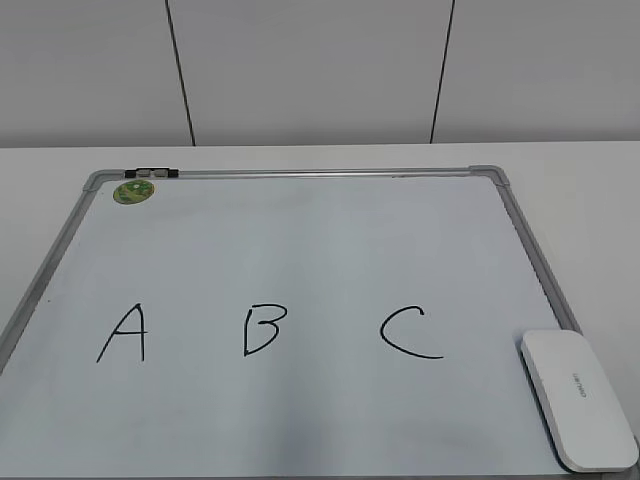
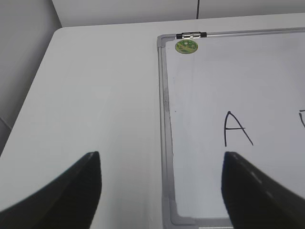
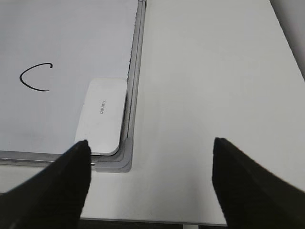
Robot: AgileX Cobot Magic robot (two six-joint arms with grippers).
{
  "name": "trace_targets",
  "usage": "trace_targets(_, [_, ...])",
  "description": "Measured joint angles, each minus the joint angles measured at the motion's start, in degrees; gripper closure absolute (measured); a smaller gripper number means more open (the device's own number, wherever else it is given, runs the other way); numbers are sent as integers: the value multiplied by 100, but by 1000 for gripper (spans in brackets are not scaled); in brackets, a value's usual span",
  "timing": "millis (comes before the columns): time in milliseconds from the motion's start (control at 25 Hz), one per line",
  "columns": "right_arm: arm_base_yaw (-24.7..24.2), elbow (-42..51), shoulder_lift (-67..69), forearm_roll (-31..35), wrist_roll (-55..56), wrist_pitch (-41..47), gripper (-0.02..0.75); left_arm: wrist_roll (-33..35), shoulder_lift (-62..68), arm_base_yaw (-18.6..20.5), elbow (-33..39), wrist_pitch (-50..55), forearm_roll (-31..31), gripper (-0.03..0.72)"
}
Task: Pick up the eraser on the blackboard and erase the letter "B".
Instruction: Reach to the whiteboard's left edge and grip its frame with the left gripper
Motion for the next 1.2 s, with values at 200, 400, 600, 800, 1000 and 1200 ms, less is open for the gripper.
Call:
trace_targets(200, [0, 0, 0, 0, 0, 0, 150, 0, 1757, 0, -87, -1089, 0, 100])
trace_targets(400, [0, 0, 0, 0, 0, 0, 150, 0, 3674, 0, -556, -1623, 30, 101])
trace_targets(600, [0, 0, 0, 0, 0, 0, 150, 0, 5273, 0, -1430, -1611, 30, 117])
trace_targets(800, [0, 0, 0, 0, 0, 0, 150, 0, 6492, 0, -2214, -1538, 30, 141])
trace_targets(1000, [0, 0, 0, 0, 0, 0, 150, 0, 7589, 0, -2850, -1340, 30, 185])
trace_targets(1200, [0, 0, 0, 0, 0, 0, 150, 10, 8251, 0, -3179, -1087, 0, 236])
